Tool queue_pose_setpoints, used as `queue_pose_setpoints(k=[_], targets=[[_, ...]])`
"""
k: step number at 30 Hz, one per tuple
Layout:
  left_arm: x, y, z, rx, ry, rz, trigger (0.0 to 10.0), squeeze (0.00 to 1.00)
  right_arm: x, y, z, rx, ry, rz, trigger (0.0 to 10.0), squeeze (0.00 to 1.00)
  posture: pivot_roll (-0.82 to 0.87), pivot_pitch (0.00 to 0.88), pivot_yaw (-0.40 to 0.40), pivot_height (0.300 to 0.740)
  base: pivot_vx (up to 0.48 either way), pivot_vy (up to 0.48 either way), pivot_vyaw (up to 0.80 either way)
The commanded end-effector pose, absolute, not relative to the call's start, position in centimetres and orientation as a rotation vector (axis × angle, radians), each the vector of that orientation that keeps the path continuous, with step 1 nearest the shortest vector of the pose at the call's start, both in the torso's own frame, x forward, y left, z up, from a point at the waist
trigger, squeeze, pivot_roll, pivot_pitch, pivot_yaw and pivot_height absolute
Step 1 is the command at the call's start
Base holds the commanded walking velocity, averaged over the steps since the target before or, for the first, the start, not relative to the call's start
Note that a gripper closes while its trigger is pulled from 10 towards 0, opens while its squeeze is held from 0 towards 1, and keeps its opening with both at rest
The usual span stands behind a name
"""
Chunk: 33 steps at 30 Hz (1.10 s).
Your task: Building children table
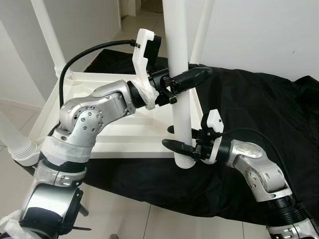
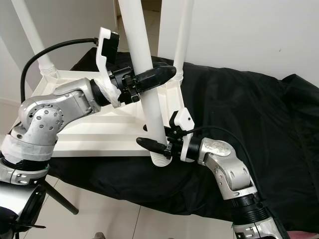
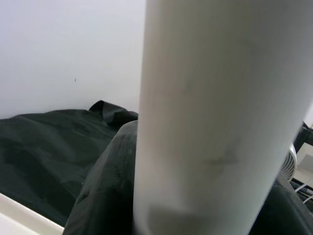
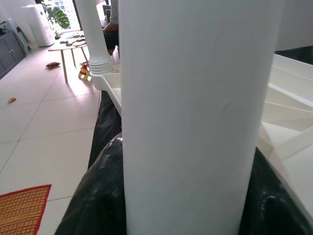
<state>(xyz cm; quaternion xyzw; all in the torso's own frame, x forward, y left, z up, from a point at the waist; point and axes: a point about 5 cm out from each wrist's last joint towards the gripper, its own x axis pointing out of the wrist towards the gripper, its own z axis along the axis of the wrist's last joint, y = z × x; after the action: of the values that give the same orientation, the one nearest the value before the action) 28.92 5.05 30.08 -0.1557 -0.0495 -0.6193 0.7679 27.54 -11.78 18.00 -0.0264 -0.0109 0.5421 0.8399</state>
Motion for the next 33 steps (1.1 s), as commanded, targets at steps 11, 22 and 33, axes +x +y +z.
queue_pose_setpoints(k=[11, 22, 33], targets=[[27.3, 3.7, 33.2, -0.217, -0.26, -1.537, 10.0, 0.0, 28.8, -12.6, 20.2, -0.005, -0.137, 0.973, 10.0, 1.0, -0.05, 0.0, -0.02, 0.74, 0.0, 0.0, 0.0], [30.6, 2.9, 35.1, -0.146, -0.216, -1.186, 10.0, 0.0, 30.2, -12.6, 21.6, 0.0, -0.208, 0.802, 10.0, 0.0, -0.07, 0.0, -0.015, 0.74, 0.0, 0.0, 0.0], [32.4, 0.4, 35.5, -0.045, -0.254, -0.934, 10.0, 0.0, 32.1, -12.0, 22.3, 0.024, -0.256, 0.459, 10.0, 0.0, -0.09, 0.0, 0.0, 0.74, 0.0, 0.0, 0.0]])
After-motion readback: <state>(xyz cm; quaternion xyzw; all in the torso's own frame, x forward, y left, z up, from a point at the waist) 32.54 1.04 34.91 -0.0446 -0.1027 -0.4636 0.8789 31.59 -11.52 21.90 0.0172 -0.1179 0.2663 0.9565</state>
